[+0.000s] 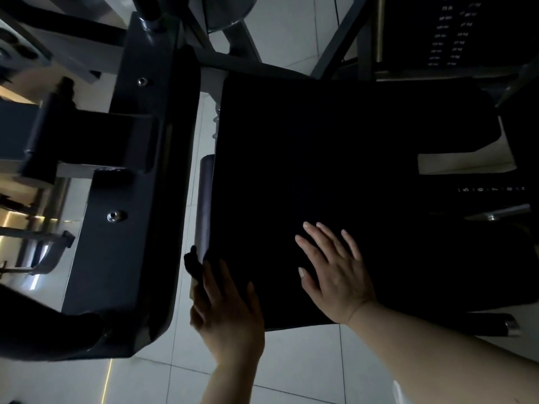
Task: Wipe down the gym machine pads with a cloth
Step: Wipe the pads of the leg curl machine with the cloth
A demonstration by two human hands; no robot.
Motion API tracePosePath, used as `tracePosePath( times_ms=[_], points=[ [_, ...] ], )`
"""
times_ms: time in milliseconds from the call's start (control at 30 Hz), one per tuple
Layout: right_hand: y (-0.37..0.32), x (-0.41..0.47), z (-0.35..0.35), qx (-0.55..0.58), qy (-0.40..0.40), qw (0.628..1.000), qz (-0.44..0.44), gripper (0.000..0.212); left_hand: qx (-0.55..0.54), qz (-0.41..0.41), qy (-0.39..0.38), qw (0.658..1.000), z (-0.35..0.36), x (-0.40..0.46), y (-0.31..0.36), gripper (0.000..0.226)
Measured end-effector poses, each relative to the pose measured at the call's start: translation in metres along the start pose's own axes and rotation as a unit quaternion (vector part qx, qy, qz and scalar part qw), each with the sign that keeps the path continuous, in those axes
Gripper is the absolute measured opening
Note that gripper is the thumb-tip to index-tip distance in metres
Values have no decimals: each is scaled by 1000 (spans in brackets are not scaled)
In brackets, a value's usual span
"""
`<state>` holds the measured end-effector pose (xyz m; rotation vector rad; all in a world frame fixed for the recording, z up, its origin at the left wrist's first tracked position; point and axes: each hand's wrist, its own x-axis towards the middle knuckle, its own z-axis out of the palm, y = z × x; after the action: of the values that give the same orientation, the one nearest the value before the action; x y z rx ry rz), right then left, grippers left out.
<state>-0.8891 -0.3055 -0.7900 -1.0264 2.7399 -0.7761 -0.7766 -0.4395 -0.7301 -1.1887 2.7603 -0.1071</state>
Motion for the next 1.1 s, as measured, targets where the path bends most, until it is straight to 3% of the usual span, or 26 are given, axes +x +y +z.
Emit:
tracePosePath(
  times_ms=[100,267,433,567,733,900,1100],
  points=[
    [0,1,1,6,4,1000,0,54,-3,-1,7,1000,-4,29,-3,63],
    [0,1,0,-5,-2,1000,-1,54,-91,-74,37,992,-18,98,20,54],
    [-1,2,2,-14,7,1000,3,54,-17,-9,50,999,3,40,11,61],
    [-1,0,2,-16,2,1000,5,54,-29,63,45,997,14,-27,11,60],
    [-1,2,1,-7,8,1000,4,54,63,108,13,992,5,24,13,69],
    [1,1,1,-3,12,1000,-7,53,64,73,2,995,-13,80,30,87],
    [3,-1,2,-3,12,1000,-13,54,36,7,32,999,0,19,8,81]
  ],
)
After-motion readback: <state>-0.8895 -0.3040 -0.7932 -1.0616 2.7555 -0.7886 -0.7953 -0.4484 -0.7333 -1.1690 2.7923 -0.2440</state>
